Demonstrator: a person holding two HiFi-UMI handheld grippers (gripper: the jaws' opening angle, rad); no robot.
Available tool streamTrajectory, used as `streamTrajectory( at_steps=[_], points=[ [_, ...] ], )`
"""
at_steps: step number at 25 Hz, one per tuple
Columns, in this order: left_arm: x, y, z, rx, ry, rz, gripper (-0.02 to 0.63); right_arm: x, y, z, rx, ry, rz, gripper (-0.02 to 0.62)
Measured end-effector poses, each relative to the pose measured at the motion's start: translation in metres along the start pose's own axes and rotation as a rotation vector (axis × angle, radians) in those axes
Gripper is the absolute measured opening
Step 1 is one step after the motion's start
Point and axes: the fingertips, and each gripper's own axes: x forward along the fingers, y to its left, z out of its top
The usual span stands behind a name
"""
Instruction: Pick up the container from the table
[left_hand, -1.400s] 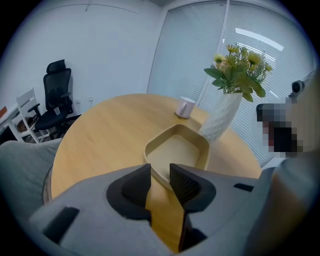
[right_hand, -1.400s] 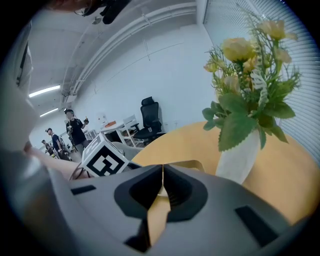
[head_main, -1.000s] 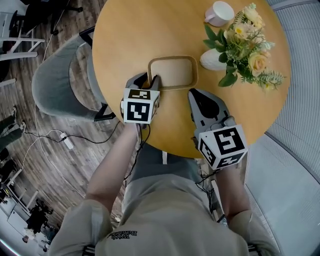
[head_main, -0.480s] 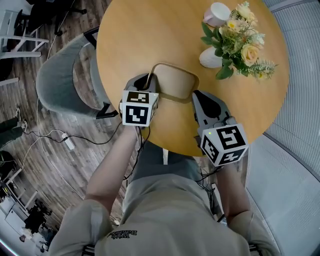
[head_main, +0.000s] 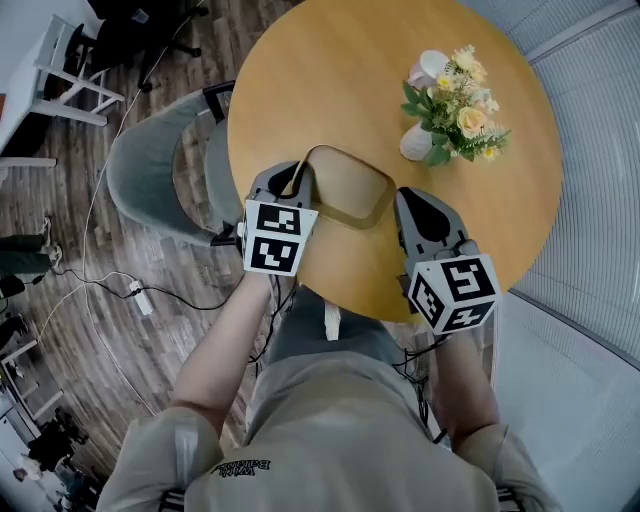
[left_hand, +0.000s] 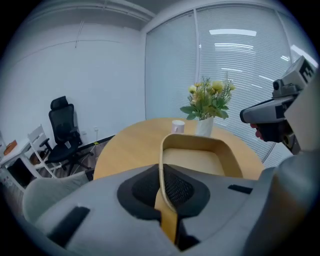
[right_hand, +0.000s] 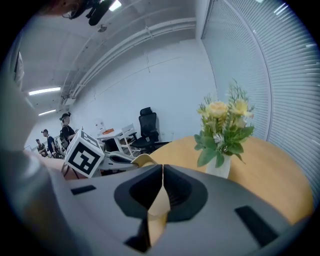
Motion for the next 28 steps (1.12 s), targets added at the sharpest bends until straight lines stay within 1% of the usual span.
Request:
streamTrajectory(
  at_steps=[4,7,10,12,14,17,20,24,28],
  points=[
    [-0.037,0.000,0.026,0.014,-0.059,0.014,0.028,-0.016,0.012,0.022,-0.026,-0.046,0.000,0.031],
    [-0.066,0.001,0.047,0.021,-0.114,0.027,0.028,-0.031,0.019,0.044,-0.049,-0.096,-0.008,0.031],
    [-0.096,0.004,0.068,0.044,-0.171,0.040,0.026,-0.048,0.024,0.067,-0.070,-0.149,-0.024,0.031],
    [-0.114,0.004,0.082,0.069,-0.206,0.050,0.026,-0.060,0.027,0.081,-0.102,-0.184,-0.039,0.031],
    [-0.133,0.004,0.095,0.091,-0.241,0.060,0.026,-0.075,0.033,0.094,-0.157,-0.220,-0.060,0.031],
    [-0.167,0.003,0.111,0.090,-0.293,0.066,0.026,-0.101,0.045,0.113,-0.199,-0.275,-0.073,0.031],
    [-0.202,0.002,0.126,0.094,-0.349,0.081,0.028,-0.126,0.057,0.130,-0.217,-0.330,-0.071,0.031],
    [-0.239,-0.008,0.145,0.149,-0.421,0.084,0.028,-0.155,0.069,0.149,-0.253,-0.391,-0.056,0.031],
    [-0.271,-0.016,0.162,0.172,-0.492,0.081,0.028,-0.185,0.082,0.165,-0.231,-0.454,-0.014,0.031]
  ],
)
